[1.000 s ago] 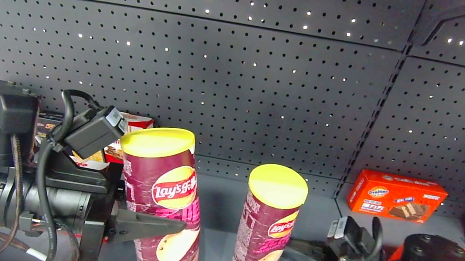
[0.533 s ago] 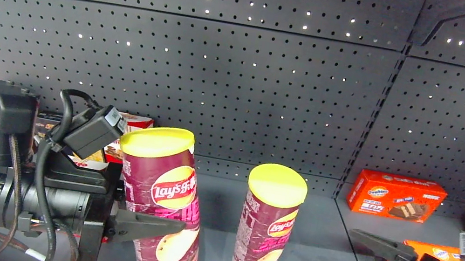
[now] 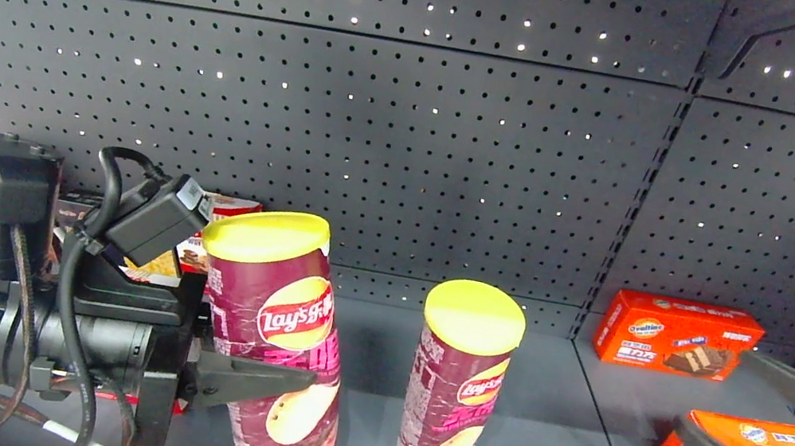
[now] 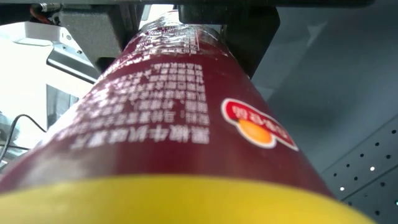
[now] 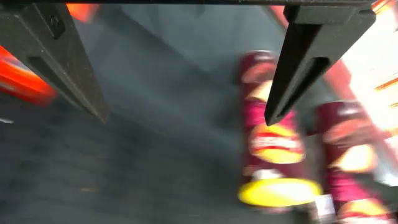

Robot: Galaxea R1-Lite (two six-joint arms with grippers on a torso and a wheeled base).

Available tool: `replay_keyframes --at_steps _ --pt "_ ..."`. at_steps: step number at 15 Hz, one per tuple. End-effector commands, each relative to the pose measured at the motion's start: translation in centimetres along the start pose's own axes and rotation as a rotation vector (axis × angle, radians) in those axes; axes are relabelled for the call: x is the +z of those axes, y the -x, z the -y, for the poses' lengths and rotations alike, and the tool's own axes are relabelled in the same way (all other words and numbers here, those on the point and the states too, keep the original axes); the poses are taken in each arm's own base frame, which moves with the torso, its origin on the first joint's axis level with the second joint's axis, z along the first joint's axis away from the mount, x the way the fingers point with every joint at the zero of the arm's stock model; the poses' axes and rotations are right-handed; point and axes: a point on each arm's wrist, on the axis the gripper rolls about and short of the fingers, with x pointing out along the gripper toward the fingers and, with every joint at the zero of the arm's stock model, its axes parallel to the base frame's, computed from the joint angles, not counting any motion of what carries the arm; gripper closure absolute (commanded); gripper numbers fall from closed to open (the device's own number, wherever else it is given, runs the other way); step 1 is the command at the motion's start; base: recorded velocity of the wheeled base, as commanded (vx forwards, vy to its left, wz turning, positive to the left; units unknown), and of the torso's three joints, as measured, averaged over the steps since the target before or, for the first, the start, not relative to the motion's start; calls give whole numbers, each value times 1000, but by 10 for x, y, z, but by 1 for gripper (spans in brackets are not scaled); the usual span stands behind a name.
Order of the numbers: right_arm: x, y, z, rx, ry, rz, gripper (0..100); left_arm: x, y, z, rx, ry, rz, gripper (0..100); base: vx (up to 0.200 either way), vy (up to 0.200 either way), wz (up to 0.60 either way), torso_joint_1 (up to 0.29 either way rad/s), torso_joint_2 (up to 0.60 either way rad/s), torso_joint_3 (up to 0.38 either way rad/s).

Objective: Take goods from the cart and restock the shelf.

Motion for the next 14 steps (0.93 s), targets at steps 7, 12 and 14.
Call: replay_keyframes --at_steps 7,12,14 --pt "-56 134 -34 -583 78 9 0 3 4 4 7 -20 14 100 0 0 0 0 0 0" --pt "-85 146 -33 -967 17 -224 0 4 10 11 4 -34 29 100 0 0 0 0 0 0" --pt "-84 145 -34 -905 39 -225 0 4 11 12 -1 -35 30 100 0 0 0 0 0 0"
